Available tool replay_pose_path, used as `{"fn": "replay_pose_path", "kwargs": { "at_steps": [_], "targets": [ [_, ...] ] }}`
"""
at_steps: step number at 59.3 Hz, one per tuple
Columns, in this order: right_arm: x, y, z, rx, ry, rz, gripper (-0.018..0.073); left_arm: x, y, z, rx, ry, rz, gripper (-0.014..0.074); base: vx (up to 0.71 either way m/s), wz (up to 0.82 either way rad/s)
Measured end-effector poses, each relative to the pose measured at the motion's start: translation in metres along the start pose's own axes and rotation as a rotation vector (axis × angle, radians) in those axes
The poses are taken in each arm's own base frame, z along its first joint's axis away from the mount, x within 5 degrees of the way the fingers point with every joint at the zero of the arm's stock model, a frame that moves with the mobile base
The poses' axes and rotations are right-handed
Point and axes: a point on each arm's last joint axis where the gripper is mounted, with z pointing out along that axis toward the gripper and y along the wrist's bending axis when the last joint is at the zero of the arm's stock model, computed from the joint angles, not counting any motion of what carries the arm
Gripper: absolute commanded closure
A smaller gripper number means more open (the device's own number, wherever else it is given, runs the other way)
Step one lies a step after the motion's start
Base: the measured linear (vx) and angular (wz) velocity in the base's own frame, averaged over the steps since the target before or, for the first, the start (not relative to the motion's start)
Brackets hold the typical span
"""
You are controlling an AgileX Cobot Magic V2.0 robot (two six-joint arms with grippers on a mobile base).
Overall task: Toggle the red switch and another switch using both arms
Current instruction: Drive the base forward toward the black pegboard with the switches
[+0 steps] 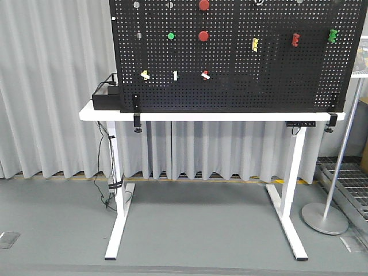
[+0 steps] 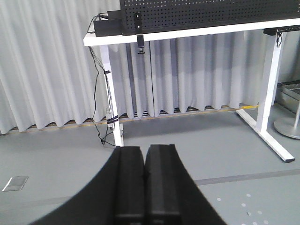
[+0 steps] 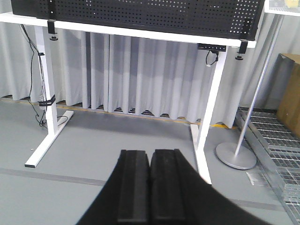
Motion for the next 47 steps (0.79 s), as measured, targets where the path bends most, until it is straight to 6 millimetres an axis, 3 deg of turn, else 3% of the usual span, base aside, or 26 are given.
{"fn": "replay_pose_path", "kwargs": {
  "at_steps": [47],
  "targets": [
    [0.0000, 0.0000, 0.0000, 0.000, 0.000, 0.000, 0.0566, 0.0000, 0.0000, 0.0000, 0.000, 0.000, 0.000, 0.0594, 0.00, 0.00]
  ]
}}
